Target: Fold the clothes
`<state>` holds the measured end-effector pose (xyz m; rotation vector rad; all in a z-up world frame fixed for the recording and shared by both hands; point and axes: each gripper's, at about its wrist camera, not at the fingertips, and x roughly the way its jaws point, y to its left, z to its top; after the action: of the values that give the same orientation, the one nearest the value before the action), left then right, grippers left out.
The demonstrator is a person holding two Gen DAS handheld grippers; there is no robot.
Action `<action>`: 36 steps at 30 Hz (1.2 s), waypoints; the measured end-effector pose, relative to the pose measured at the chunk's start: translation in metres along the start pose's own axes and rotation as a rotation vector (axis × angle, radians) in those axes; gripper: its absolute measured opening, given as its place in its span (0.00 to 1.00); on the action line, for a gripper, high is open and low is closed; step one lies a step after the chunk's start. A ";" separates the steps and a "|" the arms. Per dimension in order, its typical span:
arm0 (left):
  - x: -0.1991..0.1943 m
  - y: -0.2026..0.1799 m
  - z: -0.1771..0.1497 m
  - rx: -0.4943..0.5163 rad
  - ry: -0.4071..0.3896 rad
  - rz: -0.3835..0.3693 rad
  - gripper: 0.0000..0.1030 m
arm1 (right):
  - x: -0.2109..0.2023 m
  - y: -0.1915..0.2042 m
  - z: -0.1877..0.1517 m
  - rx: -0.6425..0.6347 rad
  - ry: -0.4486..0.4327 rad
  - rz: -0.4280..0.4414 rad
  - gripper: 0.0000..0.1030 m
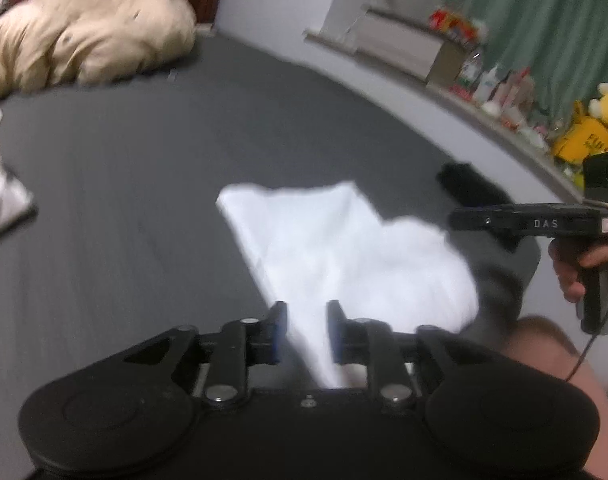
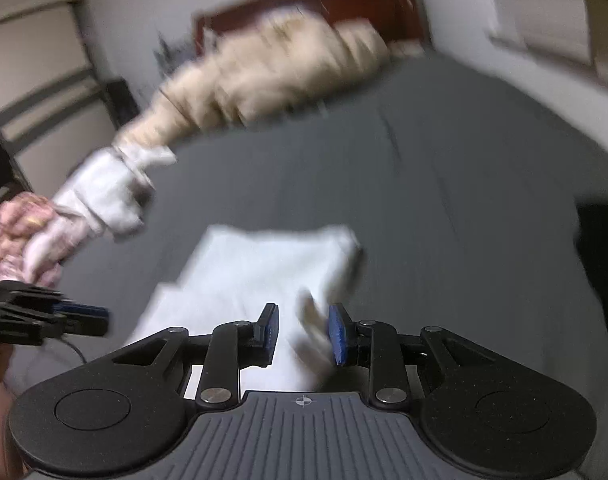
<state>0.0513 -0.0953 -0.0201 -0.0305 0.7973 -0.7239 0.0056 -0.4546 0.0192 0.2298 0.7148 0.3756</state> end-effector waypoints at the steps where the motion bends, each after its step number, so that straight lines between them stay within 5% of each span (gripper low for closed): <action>1: 0.005 -0.003 0.005 0.001 -0.013 -0.009 0.24 | 0.002 0.005 0.002 -0.007 -0.005 0.032 0.27; 6: 0.046 -0.018 0.021 0.029 -0.037 -0.012 0.24 | 0.045 0.027 0.002 -0.092 0.046 0.035 0.27; 13: 0.090 -0.005 0.019 -0.018 0.069 0.057 0.24 | 0.084 0.009 -0.007 -0.012 0.115 -0.017 0.27; 20: 0.085 0.001 0.013 -0.019 0.055 0.036 0.25 | 0.084 -0.004 -0.015 0.013 0.100 -0.031 0.27; 23: 0.071 -0.003 0.019 0.014 0.034 0.064 0.34 | 0.072 -0.003 -0.002 0.038 0.093 -0.016 0.27; 29: 0.029 -0.014 0.007 0.126 0.010 0.028 0.39 | 0.030 0.019 -0.005 -0.134 0.053 -0.002 0.29; 33: 0.015 -0.030 -0.014 0.205 0.044 -0.049 0.41 | 0.024 0.035 -0.030 -0.252 0.114 -0.001 0.29; 36: 0.023 -0.038 -0.029 0.236 0.089 -0.028 0.41 | 0.032 0.037 -0.044 -0.245 0.170 -0.028 0.29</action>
<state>0.0206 -0.1315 -0.0444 0.2048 0.7924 -0.8468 -0.0116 -0.4047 -0.0200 -0.0446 0.8307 0.4553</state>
